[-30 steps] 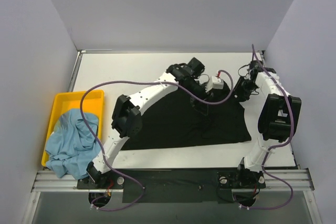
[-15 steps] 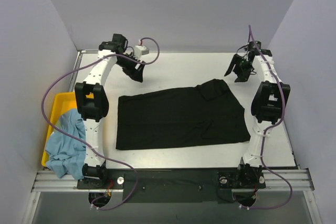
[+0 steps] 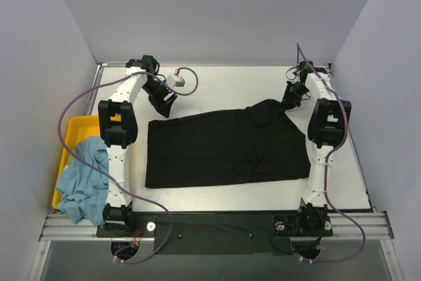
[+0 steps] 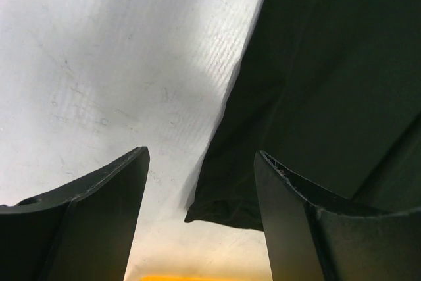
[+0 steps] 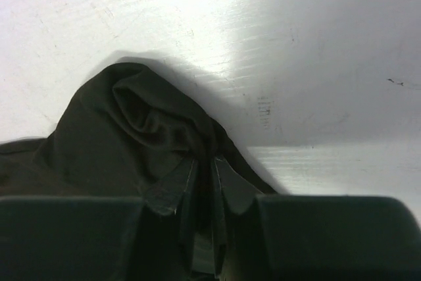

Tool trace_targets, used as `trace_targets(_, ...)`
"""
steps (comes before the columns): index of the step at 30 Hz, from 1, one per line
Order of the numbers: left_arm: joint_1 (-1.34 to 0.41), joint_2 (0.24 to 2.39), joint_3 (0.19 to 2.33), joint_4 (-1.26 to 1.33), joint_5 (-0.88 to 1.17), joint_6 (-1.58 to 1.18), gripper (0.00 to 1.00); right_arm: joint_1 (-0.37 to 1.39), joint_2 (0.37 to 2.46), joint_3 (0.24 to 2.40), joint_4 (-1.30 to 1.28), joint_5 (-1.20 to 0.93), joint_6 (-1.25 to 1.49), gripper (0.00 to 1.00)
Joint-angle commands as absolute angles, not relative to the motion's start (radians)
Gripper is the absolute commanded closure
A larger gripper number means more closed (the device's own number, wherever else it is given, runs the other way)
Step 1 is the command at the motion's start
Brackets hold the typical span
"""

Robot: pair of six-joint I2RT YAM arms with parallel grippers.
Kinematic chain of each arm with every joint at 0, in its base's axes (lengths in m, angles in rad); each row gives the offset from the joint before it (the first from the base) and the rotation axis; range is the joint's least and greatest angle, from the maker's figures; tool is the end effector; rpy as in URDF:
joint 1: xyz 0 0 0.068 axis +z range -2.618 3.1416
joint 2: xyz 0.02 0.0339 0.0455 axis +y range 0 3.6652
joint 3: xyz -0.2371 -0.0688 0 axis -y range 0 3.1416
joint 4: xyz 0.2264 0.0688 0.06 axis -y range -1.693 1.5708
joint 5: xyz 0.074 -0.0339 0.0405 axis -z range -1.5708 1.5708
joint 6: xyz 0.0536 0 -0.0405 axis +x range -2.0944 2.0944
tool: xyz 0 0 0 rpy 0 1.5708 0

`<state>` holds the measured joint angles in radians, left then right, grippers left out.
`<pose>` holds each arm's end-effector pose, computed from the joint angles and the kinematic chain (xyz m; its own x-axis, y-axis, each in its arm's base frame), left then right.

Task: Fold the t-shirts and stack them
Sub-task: Move the tshirt to the center of the board

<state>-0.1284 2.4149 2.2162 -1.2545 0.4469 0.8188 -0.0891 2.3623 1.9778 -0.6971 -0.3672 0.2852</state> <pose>0.4387 -0.0800 0.1637 -0.5517 0.7353 -0.3936 0.8325 0.5136 -0.2075 0.4791 -0.0235 0.1413 -0.8676 0.3411 -0.3618 0.1658 0.8844 0.4363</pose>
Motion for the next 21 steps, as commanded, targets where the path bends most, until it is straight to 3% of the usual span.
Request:
trace_targets(1, -0.123, 2.419, 2.238, -1.350, 0.419, 0.972, 0.25, -0.084, 2.266, 2.003, -0.742, -0.324, 0.275, 0.93)
trace_targets(5, -0.124, 2.433, 2.227, -1.407, 0.385, 1.031, 0.27, -0.081, 2.250, 1.999, -0.750, -0.313, 0.279, 1.00)
trace_targets(12, -0.133, 2.428, 2.138, -1.359, 0.298, 1.045, 0.33, -0.071, 2.232, 1.996, -0.765, -0.288, 0.272, 0.99)
trace_targets(16, -0.138, 2.413, 2.121, -1.319, 0.265, 1.023, 0.51, -0.071, 2.240, 1.994, -0.772, -0.275, 0.264, 0.83)
trace_targets(21, -0.143, 2.398, 2.109, -1.310, 0.267, 1.020, 0.81, -0.069, 2.260, 1.997, -0.779, -0.296, 0.267, 0.85)
